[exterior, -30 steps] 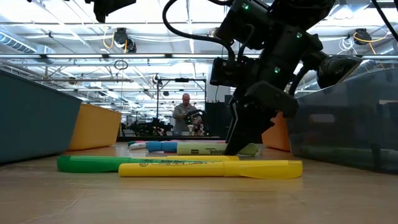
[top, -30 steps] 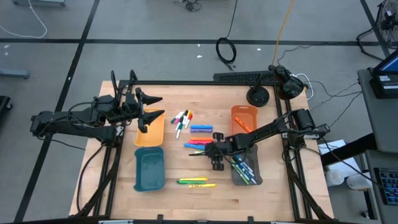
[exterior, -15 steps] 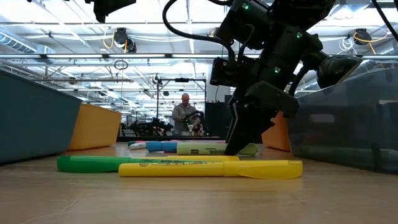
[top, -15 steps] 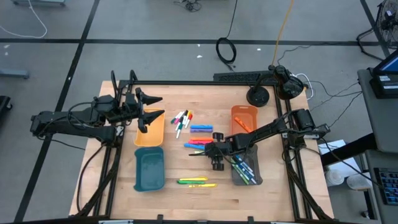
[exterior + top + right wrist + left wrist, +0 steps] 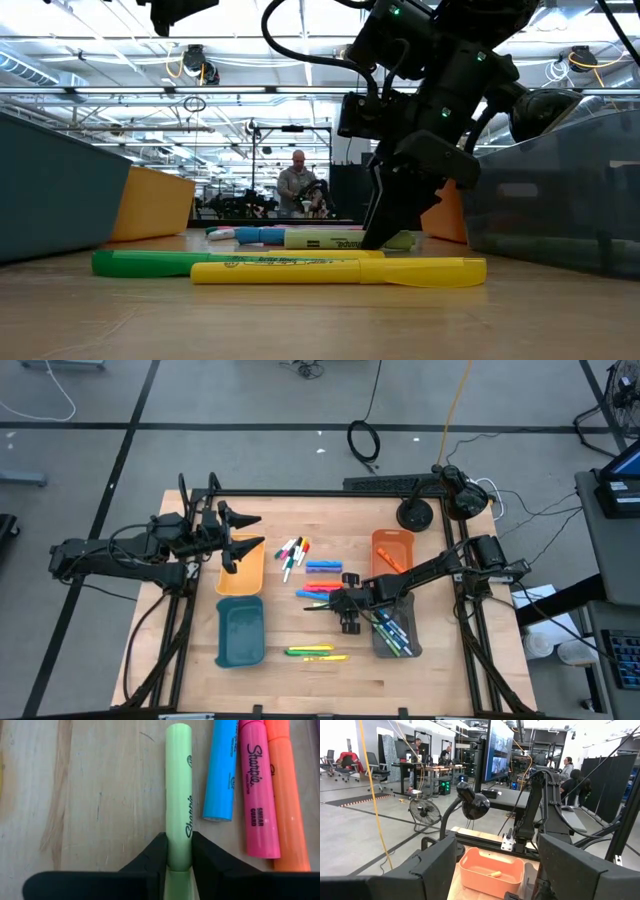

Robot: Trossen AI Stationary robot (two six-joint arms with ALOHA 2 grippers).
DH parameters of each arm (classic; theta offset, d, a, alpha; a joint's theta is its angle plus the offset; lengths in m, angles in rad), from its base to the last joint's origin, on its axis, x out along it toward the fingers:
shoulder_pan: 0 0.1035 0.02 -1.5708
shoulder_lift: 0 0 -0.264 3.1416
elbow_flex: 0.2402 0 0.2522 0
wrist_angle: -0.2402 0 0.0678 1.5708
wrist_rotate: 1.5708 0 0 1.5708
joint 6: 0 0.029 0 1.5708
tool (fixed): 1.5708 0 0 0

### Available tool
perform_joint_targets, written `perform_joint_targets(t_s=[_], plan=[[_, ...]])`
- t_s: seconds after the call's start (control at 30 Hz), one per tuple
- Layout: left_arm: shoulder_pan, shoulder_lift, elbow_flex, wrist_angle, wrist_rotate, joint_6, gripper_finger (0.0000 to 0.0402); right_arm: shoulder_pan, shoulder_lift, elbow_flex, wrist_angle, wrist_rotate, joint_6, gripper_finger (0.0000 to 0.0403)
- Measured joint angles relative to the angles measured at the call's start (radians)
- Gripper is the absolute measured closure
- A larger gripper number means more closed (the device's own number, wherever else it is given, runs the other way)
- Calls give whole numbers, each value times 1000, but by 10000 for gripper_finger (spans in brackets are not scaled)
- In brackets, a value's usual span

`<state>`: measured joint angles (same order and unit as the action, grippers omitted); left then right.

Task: Pick & Place Markers
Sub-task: Put the light green highlighter into the orange bin

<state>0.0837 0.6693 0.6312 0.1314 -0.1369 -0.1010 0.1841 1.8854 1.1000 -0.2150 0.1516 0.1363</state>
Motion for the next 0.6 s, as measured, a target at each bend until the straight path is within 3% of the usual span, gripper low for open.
perform_joint_targets(t_s=[0.6], plan=[[0,0,0,0,0,0,119,13,-99,-3,-25,0,-44,342]])
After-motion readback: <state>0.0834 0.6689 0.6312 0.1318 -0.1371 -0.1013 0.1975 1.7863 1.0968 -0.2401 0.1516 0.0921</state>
